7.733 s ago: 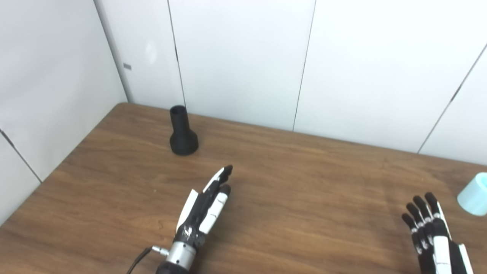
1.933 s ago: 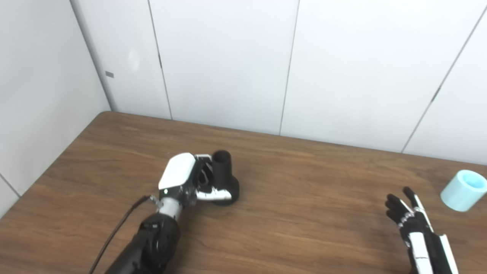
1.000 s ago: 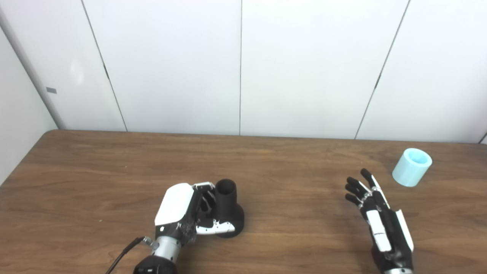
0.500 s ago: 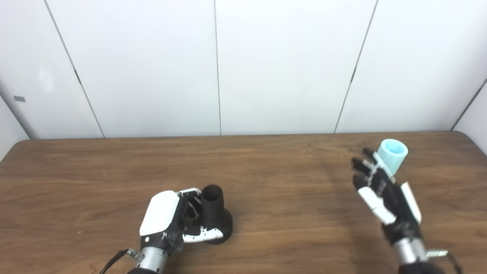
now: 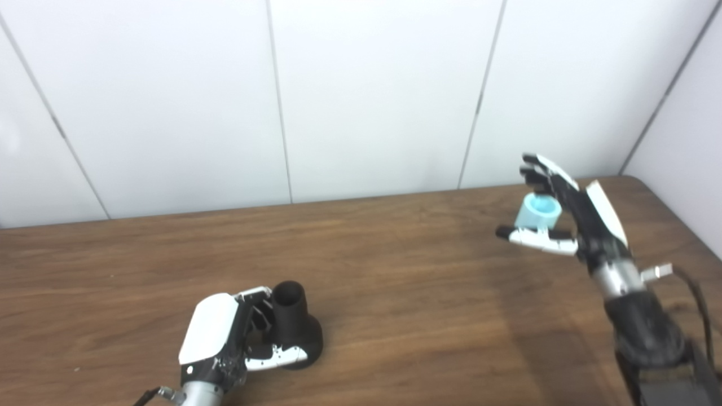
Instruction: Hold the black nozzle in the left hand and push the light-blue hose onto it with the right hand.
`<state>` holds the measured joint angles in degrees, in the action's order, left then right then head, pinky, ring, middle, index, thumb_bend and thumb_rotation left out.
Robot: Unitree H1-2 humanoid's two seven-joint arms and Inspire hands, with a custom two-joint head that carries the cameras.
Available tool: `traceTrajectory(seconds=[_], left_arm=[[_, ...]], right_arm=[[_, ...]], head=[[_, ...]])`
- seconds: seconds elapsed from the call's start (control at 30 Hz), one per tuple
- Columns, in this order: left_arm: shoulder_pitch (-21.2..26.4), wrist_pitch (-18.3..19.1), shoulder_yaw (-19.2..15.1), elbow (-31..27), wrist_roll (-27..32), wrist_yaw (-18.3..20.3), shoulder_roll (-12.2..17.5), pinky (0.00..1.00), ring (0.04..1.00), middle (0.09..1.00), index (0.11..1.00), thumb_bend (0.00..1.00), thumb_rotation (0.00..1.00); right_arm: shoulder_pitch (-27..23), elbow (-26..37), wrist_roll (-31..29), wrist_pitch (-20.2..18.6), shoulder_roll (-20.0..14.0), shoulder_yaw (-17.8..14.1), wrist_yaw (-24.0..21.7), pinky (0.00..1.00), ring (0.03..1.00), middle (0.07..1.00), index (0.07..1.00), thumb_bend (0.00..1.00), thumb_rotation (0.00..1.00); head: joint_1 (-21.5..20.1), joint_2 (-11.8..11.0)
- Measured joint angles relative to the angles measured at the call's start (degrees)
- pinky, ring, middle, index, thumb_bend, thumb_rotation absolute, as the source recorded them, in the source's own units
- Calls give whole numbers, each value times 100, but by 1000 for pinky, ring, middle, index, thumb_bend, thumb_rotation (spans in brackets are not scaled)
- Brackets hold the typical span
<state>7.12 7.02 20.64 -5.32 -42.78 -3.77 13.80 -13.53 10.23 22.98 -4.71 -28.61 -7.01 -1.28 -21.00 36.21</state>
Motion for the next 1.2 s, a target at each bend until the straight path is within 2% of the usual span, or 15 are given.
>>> traceTrajectory(seconds=[0.03, 0.13, 0.17, 0.23, 0.37, 0.53, 0.67, 0.83, 1.03, 1.2], left_arm=[[3, 1, -3, -2, 7, 19, 1, 436, 434, 477, 478, 505, 0], [7, 7, -15, -19, 27, 98, 10, 462, 454, 498, 470, 504, 0], [6, 18, -31, -45, 33, 150, 19, 481, 457, 500, 471, 504, 0], [6, 34, -51, -76, 45, 218, 34, 488, 454, 499, 473, 504, 0], [-3, 43, -85, -106, 50, 250, 41, 478, 436, 499, 468, 504, 0], [-7, 80, -119, -158, 57, 376, 48, 478, 419, 485, 472, 505, 0], [-23, 127, -138, -230, 57, 439, 53, 487, 438, 490, 473, 505, 0], [-25, 132, -133, -250, 56, 468, 67, 463, 408, 456, 495, 503, 0], [-29, 125, -125, -250, 51, 471, 81, 457, 399, 447, 486, 504, 0], [-27, 125, -125, -246, 60, 472, 92, 474, 409, 447, 485, 504, 0]], right_arm=[[-91, -9, 232, -16, -164, 107, -83, 708, 788, 821, 848, 695, 248], [-345, -100, 804, -32, -606, 382, -338, 804, 858, 844, 845, 770, 188], [-413, -178, 969, -40, -741, 453, -395, 867, 889, 856, 843, 802, 190], [-534, -364, 1298, -73, -960, 589, -530, 922, 925, 872, 844, 836, 215], [-751, -894, 1883, -161, -1355, 940, -855, 956, 966, 884, 835, 918, 278], [-1081, -1628, 2235, -285, -1527, 1248, -1220, 995, 980, 900, 868, 953, 303], [-1256, -1841, 2351, -553, -1522, 1398, -1576, 1000, 977, 919, 887, 953, 292], [-1449, -2060, 2325, -668, -1508, 1422, -1693, 863, 922, 885, 875, 977, 287], [-1570, -2341, 1948, -618, -1363, 1359, -1603, 690, 822, 850, 845, 996, 208], [-1564, -2323, 1784, -654, -1194, 1365, -1604, 632, 759, 833, 837, 967, 175]], head=[[-53, 0], [-124, 9], [-158, 9], [-211, 17], [-229, 26], [-212, 44], [-229, 70], [-212, 79], [-212, 97], [-203, 105]])
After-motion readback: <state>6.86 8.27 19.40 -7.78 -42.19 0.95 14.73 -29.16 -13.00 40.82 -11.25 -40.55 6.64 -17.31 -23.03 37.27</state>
